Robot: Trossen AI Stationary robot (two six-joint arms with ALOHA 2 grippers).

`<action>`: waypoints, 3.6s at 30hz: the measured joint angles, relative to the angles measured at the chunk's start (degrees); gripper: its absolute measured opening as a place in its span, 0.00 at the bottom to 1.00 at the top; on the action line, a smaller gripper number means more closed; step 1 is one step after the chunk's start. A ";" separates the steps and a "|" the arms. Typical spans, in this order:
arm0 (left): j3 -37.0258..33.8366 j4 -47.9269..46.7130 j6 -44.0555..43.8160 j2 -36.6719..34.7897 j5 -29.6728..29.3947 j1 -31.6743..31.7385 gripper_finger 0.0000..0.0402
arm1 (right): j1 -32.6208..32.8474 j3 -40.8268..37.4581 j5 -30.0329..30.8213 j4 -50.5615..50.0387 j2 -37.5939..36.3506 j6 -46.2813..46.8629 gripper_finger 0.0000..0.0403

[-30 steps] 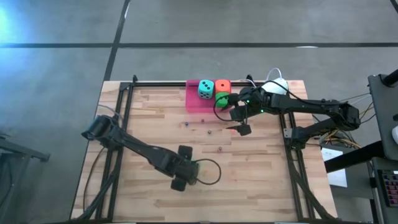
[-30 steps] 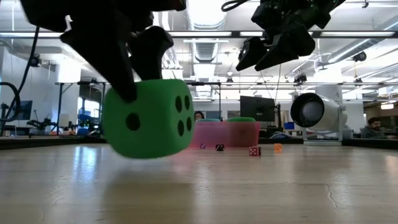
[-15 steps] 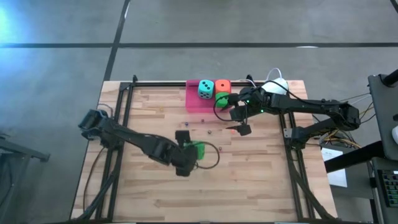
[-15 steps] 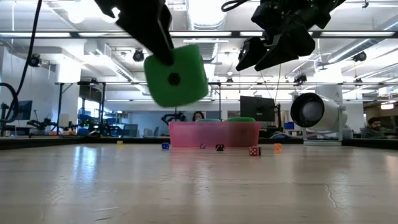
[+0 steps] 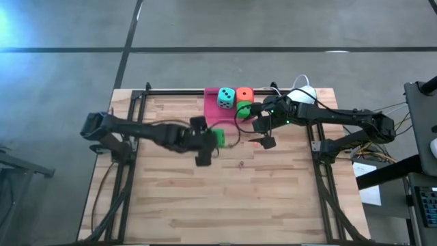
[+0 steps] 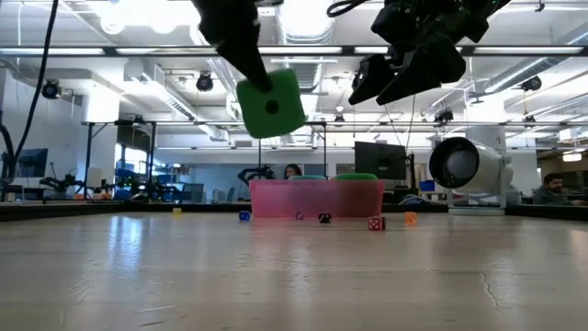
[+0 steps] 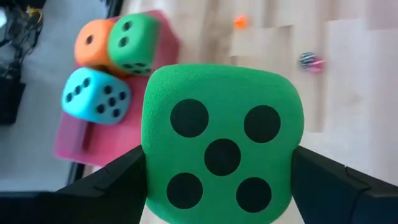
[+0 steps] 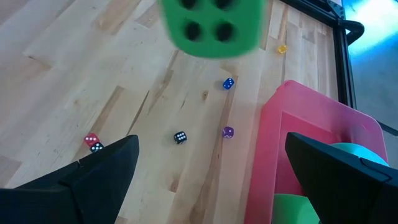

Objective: Pick & Place Dice
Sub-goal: Put the large green dice into the the pink bin

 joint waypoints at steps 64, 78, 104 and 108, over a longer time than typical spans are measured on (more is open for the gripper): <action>-9.29 24.75 20.77 0.70 22.46 31.00 0.81 | 0.01 0.00 0.01 0.00 0.00 -0.02 0.99; -9.44 28.29 22.33 5.05 27.12 31.13 0.82 | 0.01 0.00 0.00 0.00 0.00 -0.02 0.99; -9.53 32.13 21.23 8.20 29.45 31.57 0.98 | 0.01 0.00 0.01 0.00 0.00 0.04 0.99; -9.53 32.83 20.75 8.20 29.64 31.54 0.98 | -0.01 0.00 0.01 0.00 0.00 0.06 0.99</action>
